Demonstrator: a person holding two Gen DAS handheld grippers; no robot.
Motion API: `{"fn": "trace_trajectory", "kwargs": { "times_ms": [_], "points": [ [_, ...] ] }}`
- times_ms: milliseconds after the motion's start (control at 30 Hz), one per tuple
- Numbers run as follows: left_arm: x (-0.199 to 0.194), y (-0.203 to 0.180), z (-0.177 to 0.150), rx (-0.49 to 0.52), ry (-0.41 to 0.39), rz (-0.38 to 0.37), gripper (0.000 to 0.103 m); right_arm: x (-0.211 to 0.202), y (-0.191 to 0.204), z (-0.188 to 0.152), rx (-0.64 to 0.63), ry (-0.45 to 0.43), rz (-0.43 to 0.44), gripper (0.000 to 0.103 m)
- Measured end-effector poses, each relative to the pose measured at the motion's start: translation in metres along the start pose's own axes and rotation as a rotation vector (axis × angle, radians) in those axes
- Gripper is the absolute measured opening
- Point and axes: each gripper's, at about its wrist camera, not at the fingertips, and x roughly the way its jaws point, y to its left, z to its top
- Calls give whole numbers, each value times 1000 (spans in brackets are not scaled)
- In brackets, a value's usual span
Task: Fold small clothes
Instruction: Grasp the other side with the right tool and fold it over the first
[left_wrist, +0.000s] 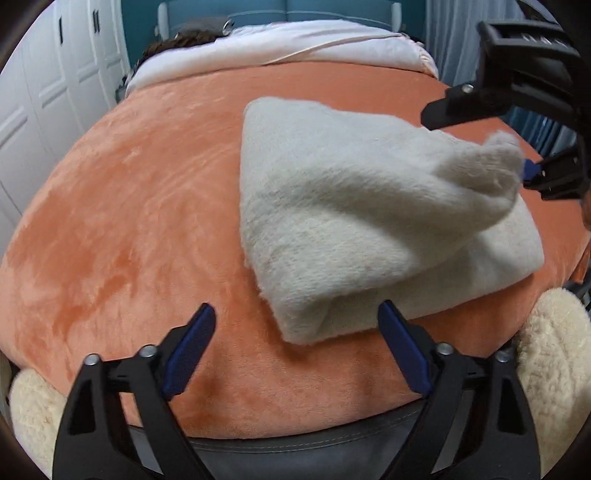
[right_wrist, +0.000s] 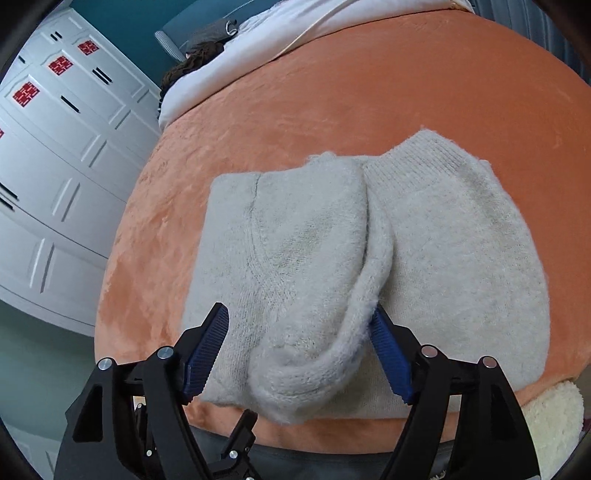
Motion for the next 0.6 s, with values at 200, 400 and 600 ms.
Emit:
{"fn": "trace_trajectory", "kwargs": {
  "times_ms": [200, 400, 600],
  "points": [
    [12, 29, 2, -138, 78, -136, 13, 35, 4, -4, -44, 94, -63, 31],
    [8, 38, 1, -235, 84, -179, 10, -32, 56, 23, -149, -75, 144, 16],
    [-22, 11, 17, -159, 10, -196, 8, -95, 52, 22, -186, -281, 188, 15]
  ]
}}
